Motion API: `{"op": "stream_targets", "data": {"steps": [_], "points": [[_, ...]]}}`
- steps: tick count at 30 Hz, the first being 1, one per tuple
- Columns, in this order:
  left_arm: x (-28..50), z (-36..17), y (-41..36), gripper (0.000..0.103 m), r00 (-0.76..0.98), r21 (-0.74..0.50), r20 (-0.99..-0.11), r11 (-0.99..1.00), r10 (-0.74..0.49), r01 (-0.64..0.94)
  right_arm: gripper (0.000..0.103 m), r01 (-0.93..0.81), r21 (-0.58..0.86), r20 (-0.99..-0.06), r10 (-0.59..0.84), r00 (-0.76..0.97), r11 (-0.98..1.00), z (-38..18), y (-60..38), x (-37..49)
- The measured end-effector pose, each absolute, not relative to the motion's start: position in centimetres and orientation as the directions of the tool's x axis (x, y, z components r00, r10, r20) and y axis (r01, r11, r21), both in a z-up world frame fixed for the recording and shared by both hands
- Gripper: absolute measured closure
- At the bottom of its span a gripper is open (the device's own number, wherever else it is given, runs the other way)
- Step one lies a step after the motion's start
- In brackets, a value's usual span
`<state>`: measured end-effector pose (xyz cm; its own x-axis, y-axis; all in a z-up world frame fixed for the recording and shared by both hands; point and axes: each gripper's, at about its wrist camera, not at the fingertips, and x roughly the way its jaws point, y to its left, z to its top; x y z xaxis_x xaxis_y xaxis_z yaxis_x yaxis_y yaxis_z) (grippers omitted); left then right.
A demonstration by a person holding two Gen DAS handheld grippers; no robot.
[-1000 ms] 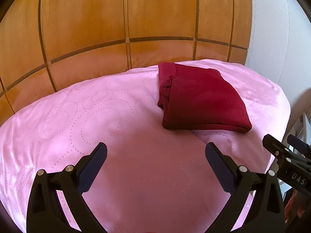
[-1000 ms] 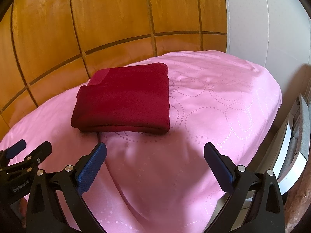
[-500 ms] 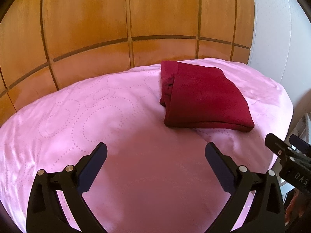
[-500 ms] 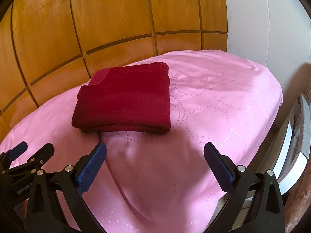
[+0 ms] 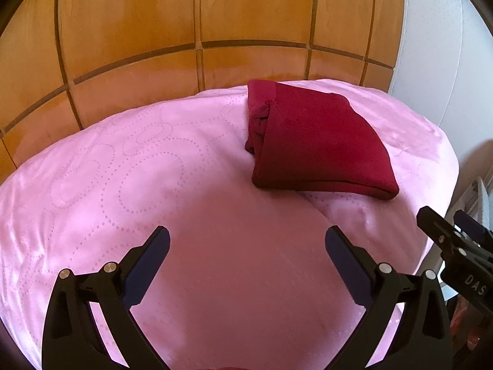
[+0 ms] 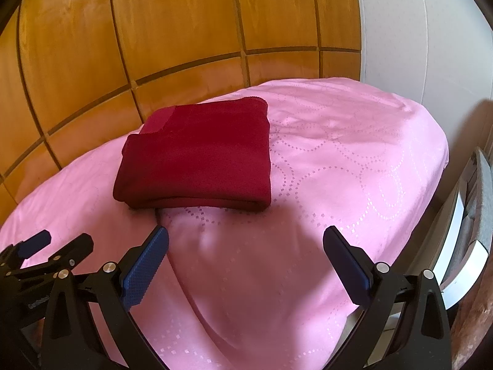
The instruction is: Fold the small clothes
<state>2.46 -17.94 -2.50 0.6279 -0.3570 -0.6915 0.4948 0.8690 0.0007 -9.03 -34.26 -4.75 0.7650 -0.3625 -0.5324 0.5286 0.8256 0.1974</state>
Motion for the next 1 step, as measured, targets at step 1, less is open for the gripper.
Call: {"op": "stream_targets", "data": {"steps": [1], "points": [[2.53,-2.58,-17.94,0.002,0.625,-0.001,-0.693,0.867,-0.359,0.498,0.004,0.529,0.197,-0.534,-0.362,0.764,0.825,-4.78,-34.25,-8.97]]}}
